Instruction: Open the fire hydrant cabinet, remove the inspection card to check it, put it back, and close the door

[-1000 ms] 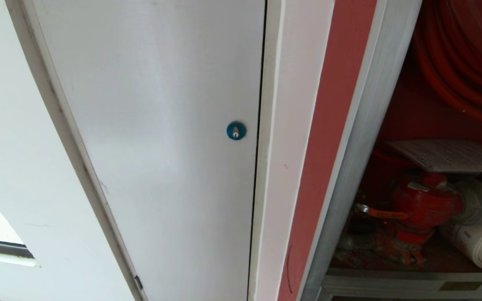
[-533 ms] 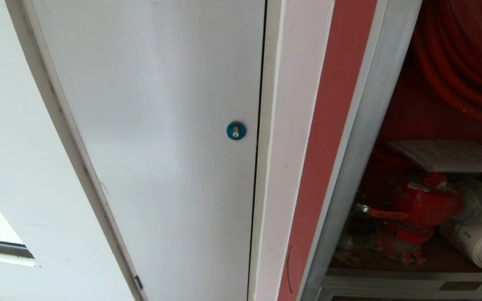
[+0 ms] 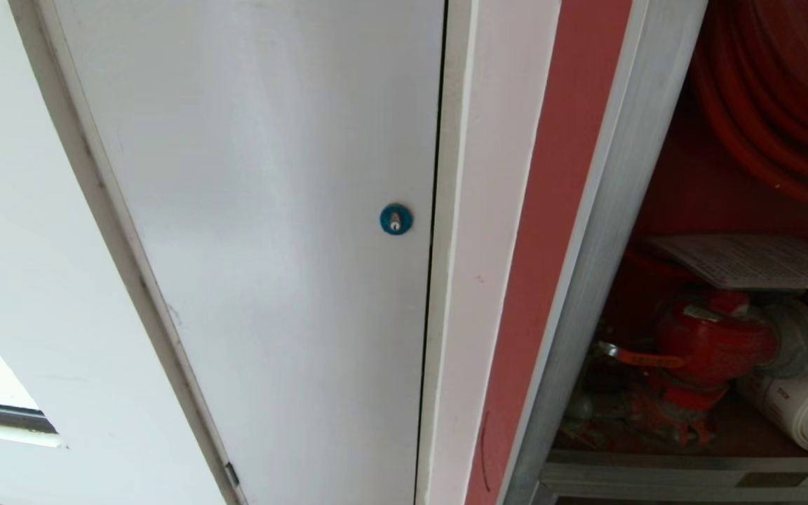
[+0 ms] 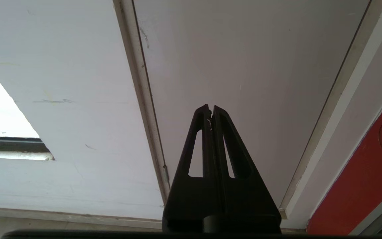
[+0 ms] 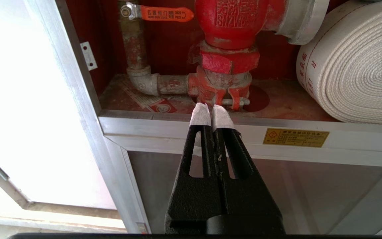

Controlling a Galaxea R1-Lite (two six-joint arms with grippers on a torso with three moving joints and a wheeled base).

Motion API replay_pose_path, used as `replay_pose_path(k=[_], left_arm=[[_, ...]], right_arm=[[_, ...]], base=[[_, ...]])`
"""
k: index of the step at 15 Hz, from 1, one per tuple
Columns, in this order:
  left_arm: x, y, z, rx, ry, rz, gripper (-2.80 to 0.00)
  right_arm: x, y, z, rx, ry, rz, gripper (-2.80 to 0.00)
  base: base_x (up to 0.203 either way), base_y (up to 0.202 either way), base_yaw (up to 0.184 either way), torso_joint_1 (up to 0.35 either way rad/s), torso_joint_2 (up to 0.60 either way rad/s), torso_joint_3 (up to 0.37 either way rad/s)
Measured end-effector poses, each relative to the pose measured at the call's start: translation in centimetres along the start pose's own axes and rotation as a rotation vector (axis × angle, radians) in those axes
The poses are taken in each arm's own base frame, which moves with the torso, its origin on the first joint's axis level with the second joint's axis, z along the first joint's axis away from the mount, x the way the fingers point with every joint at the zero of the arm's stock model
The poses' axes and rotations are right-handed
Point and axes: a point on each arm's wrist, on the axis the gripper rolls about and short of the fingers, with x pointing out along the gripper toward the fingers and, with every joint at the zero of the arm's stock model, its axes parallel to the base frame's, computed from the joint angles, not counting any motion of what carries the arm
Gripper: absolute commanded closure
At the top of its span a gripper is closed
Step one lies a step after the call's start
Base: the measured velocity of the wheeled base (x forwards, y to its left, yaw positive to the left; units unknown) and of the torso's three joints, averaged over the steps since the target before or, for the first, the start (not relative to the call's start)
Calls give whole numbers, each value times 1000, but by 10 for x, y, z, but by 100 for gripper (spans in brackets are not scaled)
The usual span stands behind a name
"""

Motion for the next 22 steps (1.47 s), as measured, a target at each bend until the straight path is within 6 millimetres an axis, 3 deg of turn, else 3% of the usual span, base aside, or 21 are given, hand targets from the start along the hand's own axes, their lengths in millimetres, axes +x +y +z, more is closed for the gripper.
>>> replay_pose_path(k=[22], left_arm=[[0,0,0,-6,0,0,0]], right_arm=[[0,0,0,-1,0,0,0]], base=[[0,0,0,0,0,0]])
